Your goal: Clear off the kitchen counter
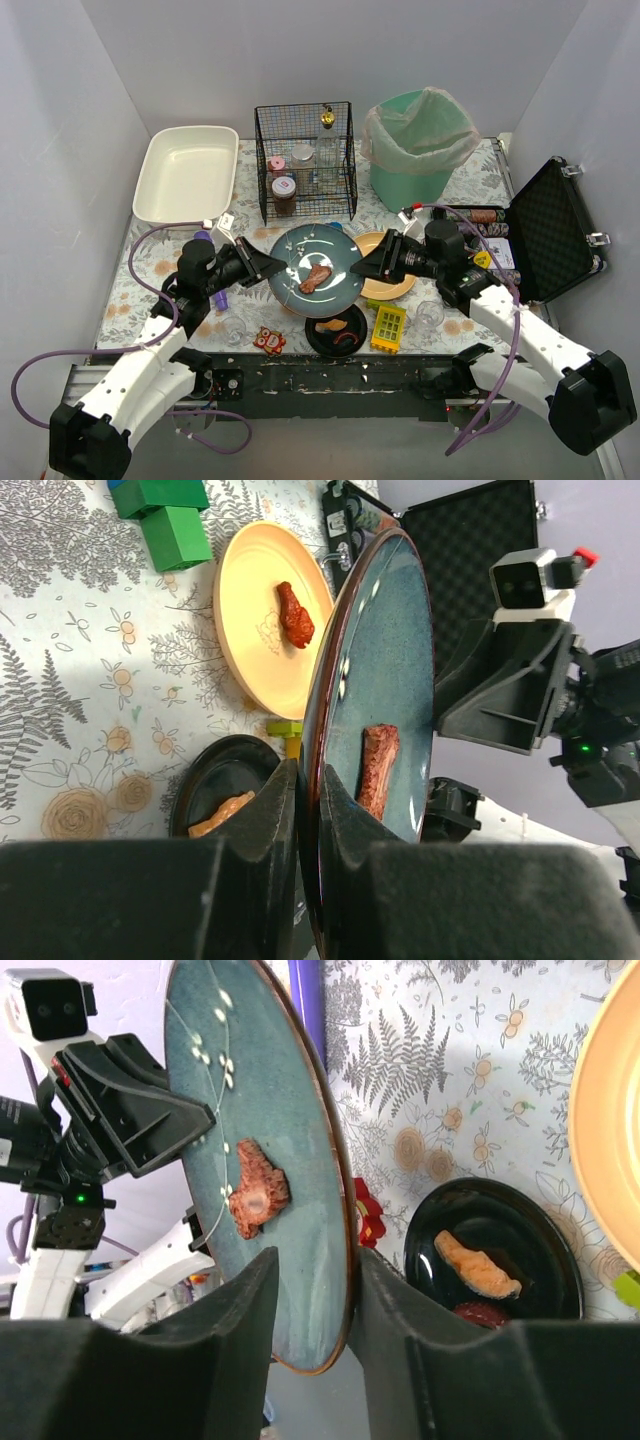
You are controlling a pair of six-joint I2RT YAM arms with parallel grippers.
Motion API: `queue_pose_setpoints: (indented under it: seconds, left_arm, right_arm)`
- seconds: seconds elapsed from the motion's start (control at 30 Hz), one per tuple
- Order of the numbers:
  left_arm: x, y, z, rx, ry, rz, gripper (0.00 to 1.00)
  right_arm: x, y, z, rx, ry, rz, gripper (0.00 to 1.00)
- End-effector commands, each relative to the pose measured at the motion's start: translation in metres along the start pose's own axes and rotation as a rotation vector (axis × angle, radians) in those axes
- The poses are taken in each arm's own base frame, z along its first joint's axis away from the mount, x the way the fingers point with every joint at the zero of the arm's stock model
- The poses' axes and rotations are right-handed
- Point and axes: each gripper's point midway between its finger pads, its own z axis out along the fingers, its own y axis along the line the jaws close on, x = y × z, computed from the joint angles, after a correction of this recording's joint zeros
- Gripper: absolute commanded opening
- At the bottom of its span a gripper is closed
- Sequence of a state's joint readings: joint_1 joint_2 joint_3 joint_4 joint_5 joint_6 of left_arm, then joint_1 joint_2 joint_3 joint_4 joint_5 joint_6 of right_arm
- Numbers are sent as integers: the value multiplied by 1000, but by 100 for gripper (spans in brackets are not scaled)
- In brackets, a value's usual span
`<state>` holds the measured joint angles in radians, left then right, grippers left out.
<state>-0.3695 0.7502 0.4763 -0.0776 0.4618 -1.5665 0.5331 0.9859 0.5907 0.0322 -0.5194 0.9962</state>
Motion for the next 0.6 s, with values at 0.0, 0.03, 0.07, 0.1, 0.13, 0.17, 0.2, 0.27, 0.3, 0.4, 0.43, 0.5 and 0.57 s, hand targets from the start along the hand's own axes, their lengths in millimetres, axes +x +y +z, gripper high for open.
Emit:
queue_pose_setpoints:
  seconds: [0.0, 0.03, 0.07, 0.1, 0.13, 0.17, 0.2, 0.27, 0.3, 0.4, 0.43, 0.5, 0.57]
  left_arm:
    - [-10, -21, -4, 49, -12, 51, 0]
    - [-10, -22, -4, 52, -15, 45, 0]
    - [-9, -22, -4, 56, -15, 39, 0]
    - [-10, -24, -5, 63, -18, 37, 0]
    - [-10, -24, -5, 64, -19, 33, 0]
    - [-10, -25, -5, 67, -19, 31, 0]
    - [-11, -26, -6, 70, -21, 31, 0]
    - [-13, -27, -7, 67, -30, 33, 0]
    - [-15, -27, -8, 64, -35, 31, 0]
    - [-22, -26, -12, 58, -50, 24, 0]
    - [-25, -25, -13, 55, -55, 21, 0]
    - [-33, -22, -16, 47, -70, 11, 0]
    - [-40, -19, -19, 36, -86, 10, 0]
  right_arm:
    - [-30, 49, -15, -106, -124, -123, 50]
    - [-30, 45, -15, -89, -129, -119, 59]
    - [-32, 42, -15, -73, -141, -119, 62]
    - [-33, 39, -16, -56, -150, -114, 66]
    - [-34, 37, -16, -44, -161, -116, 68]
    - [-36, 33, -17, -25, -174, -114, 70]
    - [-36, 27, -19, 7, -184, -107, 70]
    - [-42, 20, -24, 61, -224, -112, 72]
    - [-46, 17, -28, 93, -252, -124, 72]
    - [-53, 11, -43, 168, -317, -167, 72]
    - [-56, 9, -49, 185, -339, -178, 71]
    - [-58, 7, -57, 209, -374, -190, 71]
    - [-58, 5, -63, 222, -393, -198, 71]
